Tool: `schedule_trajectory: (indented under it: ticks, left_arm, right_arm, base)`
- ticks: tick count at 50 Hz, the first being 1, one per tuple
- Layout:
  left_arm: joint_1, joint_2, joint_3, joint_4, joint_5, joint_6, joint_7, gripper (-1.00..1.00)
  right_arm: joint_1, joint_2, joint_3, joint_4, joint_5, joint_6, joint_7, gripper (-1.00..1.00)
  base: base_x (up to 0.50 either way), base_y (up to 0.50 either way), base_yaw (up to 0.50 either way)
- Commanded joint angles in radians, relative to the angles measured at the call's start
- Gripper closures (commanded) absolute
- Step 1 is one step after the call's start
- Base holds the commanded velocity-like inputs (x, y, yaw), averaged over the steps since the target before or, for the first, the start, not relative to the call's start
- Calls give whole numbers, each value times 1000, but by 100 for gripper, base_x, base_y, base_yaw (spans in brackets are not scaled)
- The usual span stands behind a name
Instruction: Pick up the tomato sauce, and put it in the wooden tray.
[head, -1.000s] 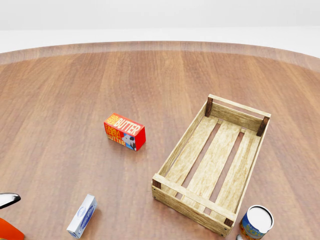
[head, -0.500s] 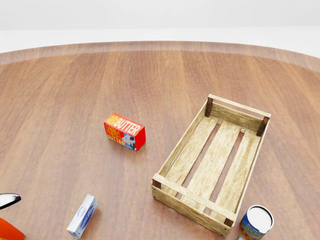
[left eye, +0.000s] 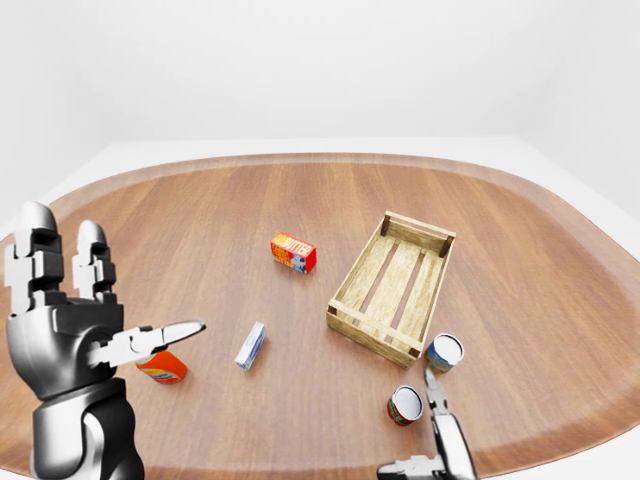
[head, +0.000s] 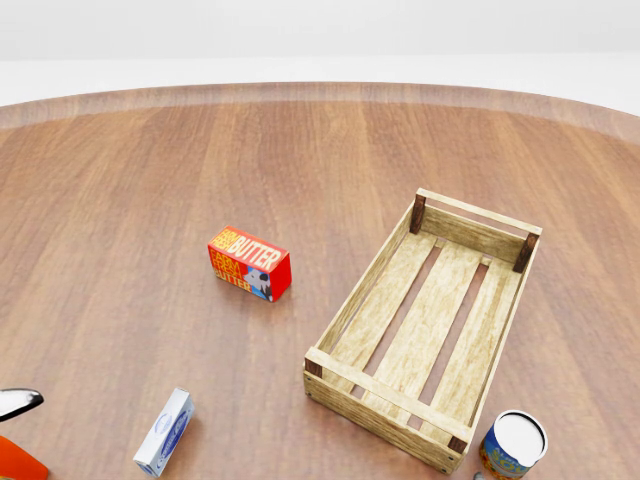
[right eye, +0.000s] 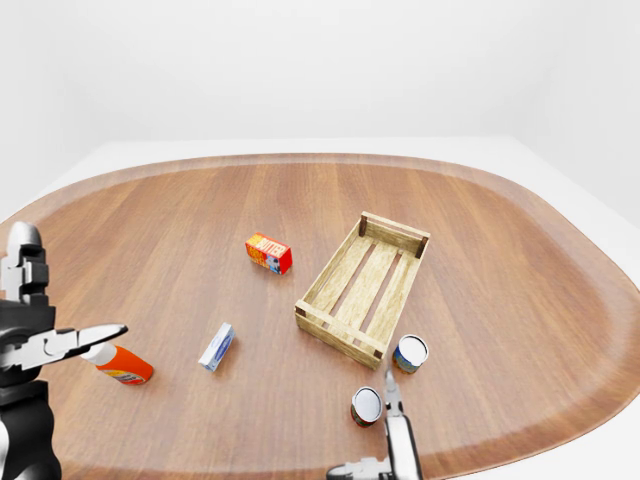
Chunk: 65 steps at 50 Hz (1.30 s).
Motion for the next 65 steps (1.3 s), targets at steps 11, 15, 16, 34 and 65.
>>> schedule_trajectory:
  ticks: [11,15,16,34,65]
  left_arm:
    - [-3,1,-6,8,7,0,0,-98]
    - [-2,0,-9,8,9,0,1,-98]
    - [-2,0,-10,8,10,0,1,-98]
    - [1,-3,-16,6,16,0,0,-98]
    - [0,-4,-20,9,22,0,-1,-98]
  right_arm:
    - [-7,7,-25,8,3,0,14,-100]
    - [-12,11,-28,14,3,0,19,-100]
    - [-14,12,-30,17,2,0,19,-100]
    - [-38,22,-54,48,4,0,37,-100]
    - [-78,43,-87,112,-14,0,58,-100]
  base:
    - [0,0,0]
    - [0,0,0]
    - [0,0,0]
    - [0,0,0]
    - [0,0,0]
